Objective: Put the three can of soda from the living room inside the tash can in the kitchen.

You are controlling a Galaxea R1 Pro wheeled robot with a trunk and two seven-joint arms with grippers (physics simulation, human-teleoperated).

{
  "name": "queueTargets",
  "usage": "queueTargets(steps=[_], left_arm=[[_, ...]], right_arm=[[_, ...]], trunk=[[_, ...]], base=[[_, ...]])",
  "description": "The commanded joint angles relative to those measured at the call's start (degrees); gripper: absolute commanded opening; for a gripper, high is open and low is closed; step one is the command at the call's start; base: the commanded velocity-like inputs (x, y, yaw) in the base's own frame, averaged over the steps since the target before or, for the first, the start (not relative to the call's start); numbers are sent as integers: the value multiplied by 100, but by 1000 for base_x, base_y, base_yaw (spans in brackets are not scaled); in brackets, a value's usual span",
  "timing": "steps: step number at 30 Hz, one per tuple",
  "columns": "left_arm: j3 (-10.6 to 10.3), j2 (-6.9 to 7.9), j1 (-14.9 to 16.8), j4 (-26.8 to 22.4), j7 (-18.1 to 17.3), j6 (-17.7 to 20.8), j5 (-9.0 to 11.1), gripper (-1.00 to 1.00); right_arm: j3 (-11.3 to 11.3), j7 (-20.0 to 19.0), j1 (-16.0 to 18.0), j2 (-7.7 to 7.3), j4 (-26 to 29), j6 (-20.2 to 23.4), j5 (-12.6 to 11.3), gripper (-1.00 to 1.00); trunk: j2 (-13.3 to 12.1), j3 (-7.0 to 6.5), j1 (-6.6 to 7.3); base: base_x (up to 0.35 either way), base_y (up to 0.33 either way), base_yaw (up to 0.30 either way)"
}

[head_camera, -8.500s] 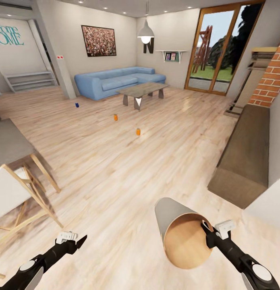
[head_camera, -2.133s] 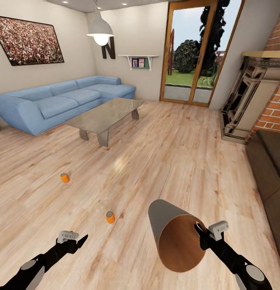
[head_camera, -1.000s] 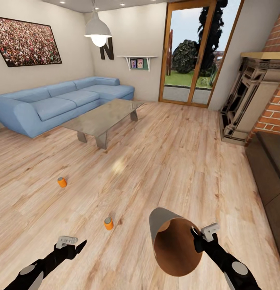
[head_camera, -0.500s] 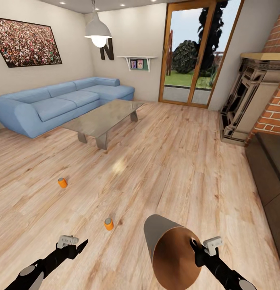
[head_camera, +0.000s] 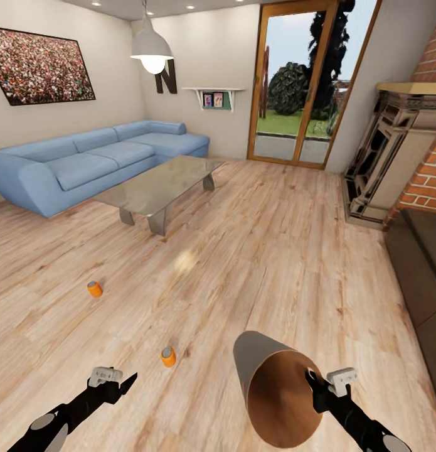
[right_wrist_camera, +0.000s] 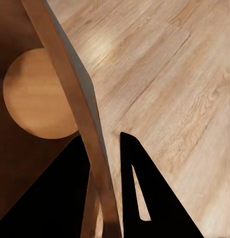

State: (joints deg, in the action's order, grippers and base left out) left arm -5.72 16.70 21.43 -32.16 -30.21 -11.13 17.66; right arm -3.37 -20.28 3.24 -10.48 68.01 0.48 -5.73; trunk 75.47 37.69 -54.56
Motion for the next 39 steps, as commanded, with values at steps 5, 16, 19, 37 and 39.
queueTargets(steps=[5, 16, 19, 37, 39], left_arm=[[0, 0, 1, 7, 0, -2, -4, 100], [-7, 0, 1, 2, 4, 2, -7, 100], [-8, 0, 1, 5, 6, 4, -8, 100], [-8, 0, 1, 4, 6, 0, -8, 100], [-8, 0, 1, 2, 5, -1, -8, 100]], right_arm=[[-573, -429, 29, -183, 11, 11, -48, -100], [-785, -621, 70, -246, -123, 13, -10, -100], [-753, -621, 71, -227, -135, 10, -5, -100], [-704, -618, 71, -184, -236, 5, 35, -100], [-702, -618, 71, -183, -244, 5, 36, -100]], trunk=[[0, 0, 0], [0, 0, 0], [0, 0, 0], [0, 0, 0], [0, 0, 0]], base=[[69, 0, 0], [114, 0, 0], [302, 0, 0], [310, -28, 0], [246, -8, 0]])
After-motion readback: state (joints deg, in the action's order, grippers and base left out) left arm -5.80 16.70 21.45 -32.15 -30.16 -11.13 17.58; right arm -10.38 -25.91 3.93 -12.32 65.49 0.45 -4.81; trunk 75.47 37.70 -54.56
